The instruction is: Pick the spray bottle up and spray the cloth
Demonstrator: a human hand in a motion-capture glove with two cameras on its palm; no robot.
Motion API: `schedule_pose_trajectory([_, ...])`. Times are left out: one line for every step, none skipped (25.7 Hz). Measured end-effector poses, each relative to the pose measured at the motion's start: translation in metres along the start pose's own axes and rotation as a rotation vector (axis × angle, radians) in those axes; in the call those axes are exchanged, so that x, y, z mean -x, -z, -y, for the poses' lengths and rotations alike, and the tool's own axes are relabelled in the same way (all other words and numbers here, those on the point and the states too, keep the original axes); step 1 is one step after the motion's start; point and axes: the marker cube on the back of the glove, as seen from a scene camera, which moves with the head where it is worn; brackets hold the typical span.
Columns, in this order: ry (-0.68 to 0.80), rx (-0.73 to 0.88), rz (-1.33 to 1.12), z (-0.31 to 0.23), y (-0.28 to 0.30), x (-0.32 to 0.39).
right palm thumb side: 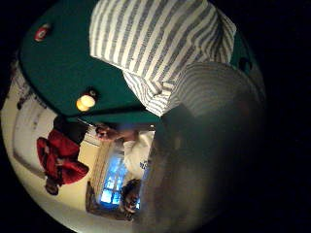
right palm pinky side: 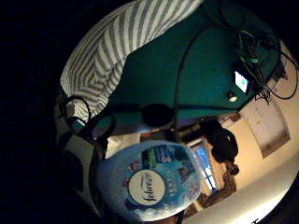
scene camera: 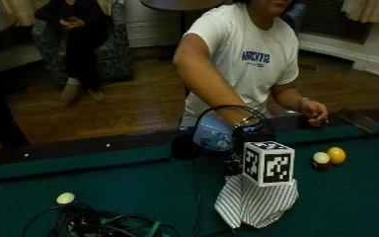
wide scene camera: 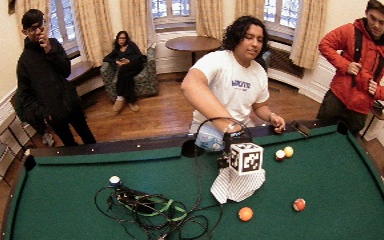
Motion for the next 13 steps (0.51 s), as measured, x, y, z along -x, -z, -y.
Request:
schedule_pose_trajectory([-0.006,0.010,-0.007,0.004,-0.004,0.002])
schedule_pose_trajectory([-0.012,0.018,-0.014,0.009,-0.008,0.004])
schedule_pose_trajectory([-0.017,0.025,-0.021,0.013,-0.011,0.005])
schedule_pose_trajectory([-0.023,0.030,-0.027,0.017,-0.015,0.007])
schedule_pose_trajectory([-0.028,0.035,-0.033,0.020,-0.018,0.008])
schedule_pose_trajectory([-0.033,0.038,-0.039,0.024,-0.021,0.008])
schedule_pose_trajectory([-0.037,0.041,-0.043,0.027,-0.024,0.009])
schedule_pose_trajectory([-0.040,0.043,-0.047,0.029,-0.026,0.010])
schedule_pose_trajectory([-0.043,0.045,-0.049,0.032,-0.028,0.011])
schedule_pose_trajectory([-0.046,0.045,-0.050,0.034,-0.030,0.011])
schedule_pose_trajectory([-0.046,0.045,-0.050,0.035,-0.032,0.012])
schedule_pose_trajectory([-0.046,0.045,-0.048,0.036,-0.033,0.012])
schedule_pose_trajectory([-0.045,0.044,-0.043,0.037,-0.034,0.013])
